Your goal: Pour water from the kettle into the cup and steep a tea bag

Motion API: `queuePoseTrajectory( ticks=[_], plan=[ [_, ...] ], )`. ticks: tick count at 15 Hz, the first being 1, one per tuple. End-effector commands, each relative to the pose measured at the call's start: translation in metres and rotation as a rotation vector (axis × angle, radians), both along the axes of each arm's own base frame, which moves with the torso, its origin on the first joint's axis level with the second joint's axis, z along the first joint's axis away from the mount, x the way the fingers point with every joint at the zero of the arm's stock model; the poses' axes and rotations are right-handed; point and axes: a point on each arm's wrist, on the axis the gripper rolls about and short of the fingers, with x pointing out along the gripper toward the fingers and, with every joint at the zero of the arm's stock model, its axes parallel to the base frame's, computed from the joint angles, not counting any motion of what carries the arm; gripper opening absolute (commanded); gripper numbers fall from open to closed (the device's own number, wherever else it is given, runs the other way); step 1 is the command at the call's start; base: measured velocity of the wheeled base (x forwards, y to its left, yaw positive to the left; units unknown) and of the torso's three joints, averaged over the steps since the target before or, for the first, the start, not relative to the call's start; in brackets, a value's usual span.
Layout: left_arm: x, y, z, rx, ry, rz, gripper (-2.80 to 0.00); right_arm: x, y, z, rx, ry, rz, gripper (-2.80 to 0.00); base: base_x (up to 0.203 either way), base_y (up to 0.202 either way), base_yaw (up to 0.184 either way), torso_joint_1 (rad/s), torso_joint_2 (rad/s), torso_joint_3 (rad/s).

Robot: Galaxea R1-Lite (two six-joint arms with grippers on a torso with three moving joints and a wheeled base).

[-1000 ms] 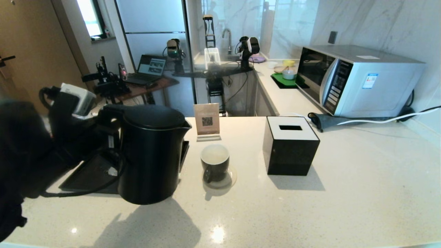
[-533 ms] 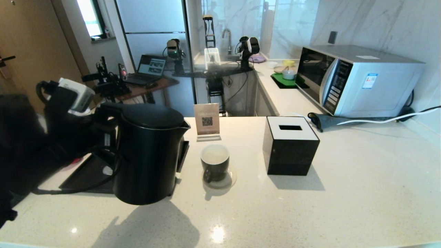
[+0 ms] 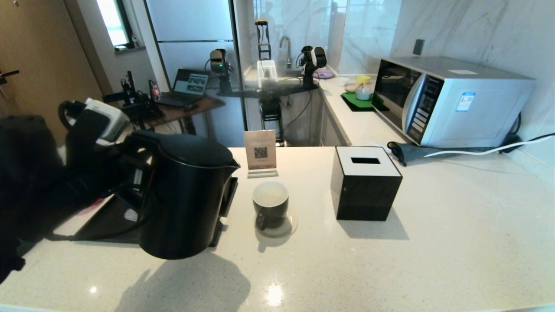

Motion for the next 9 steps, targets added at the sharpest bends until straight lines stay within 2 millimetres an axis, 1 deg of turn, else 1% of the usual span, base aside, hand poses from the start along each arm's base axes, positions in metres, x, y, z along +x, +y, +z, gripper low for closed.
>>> queuePoseTrajectory(
  ticks=[1,6,9],
  plan=[
    [0.004,-0.006,-0.002,0.006,0.004,-0.004,-2.8,0.0,0.0,0.0,0.0,0.001,0.0,-2.8,0.0,0.0,0.0,0.0,0.0,0.0],
    [0.02,-0.021,-0.003,0.021,0.022,0.009,-2.8,0.0,0.0,0.0,0.0,0.001,0.0,-2.8,0.0,0.0,0.0,0.0,0.0,0.0],
    [0.028,-0.026,-0.005,0.054,0.025,-0.004,-2.8,0.0,0.0,0.0,0.0,0.001,0.0,-2.8,0.0,0.0,0.0,0.0,0.0,0.0]
  ],
)
